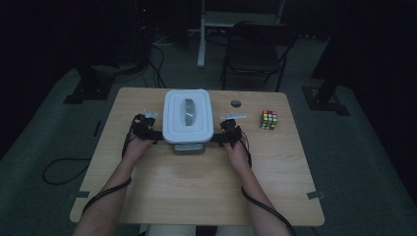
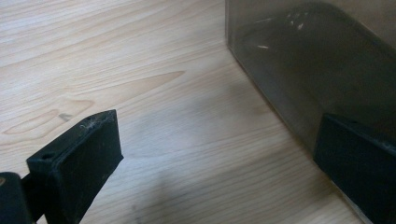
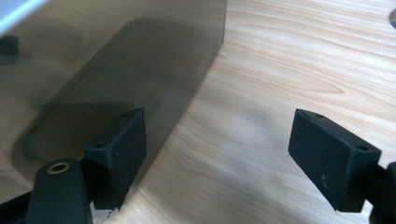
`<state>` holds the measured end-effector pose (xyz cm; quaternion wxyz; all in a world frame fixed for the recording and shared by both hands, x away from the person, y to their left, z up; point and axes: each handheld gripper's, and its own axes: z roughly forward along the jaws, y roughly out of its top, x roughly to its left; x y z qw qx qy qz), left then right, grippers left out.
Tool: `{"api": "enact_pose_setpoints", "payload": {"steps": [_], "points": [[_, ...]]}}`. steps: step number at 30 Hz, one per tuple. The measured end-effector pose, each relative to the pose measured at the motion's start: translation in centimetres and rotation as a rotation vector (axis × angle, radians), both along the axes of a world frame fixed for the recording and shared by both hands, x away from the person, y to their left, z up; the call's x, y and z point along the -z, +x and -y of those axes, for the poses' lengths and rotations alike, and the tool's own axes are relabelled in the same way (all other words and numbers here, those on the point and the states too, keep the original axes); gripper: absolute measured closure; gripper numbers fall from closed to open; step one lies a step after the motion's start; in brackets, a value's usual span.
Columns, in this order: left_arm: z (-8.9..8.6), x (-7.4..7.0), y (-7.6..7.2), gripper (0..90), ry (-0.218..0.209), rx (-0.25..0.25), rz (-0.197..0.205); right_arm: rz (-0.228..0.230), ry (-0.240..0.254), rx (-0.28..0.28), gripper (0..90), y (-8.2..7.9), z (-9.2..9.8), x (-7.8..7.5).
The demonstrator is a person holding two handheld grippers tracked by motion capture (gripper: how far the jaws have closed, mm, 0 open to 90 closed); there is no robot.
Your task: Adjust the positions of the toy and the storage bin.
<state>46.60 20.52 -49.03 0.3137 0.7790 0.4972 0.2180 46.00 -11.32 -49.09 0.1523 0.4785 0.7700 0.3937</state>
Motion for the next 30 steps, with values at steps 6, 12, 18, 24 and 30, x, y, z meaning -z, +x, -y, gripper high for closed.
{"api": "enact_pose_setpoints", "payload": {"steps": [6, 12, 18, 24, 30], "points": [[1.8, 0.0, -0.4, 1.7, 0.007, 0.030, -0.011, 0.001, 0.000, 0.006, 19.3, -0.9, 1.8, 0.0], [3.0, 0.1, -0.7, 1.7, -0.001, 0.057, -0.020, 0.005, 0.010, 0.009, 19.3, -2.1, 3.3, 0.1], [4.0, 0.2, -1.0, 1.7, -0.011, 0.066, -0.018, 0.001, 0.030, 0.014, 19.2, -3.1, 4.7, 0.2], [4.7, 0.1, -1.6, 1.7, 0.032, 0.095, -0.013, 0.007, 0.021, 0.024, 19.3, -3.9, 5.3, 0.3], [5.0, 0.3, -2.2, 3.6, 0.029, 0.095, -0.009, 0.018, 0.010, 0.015, 19.3, -5.1, 5.5, 0.1]]}}
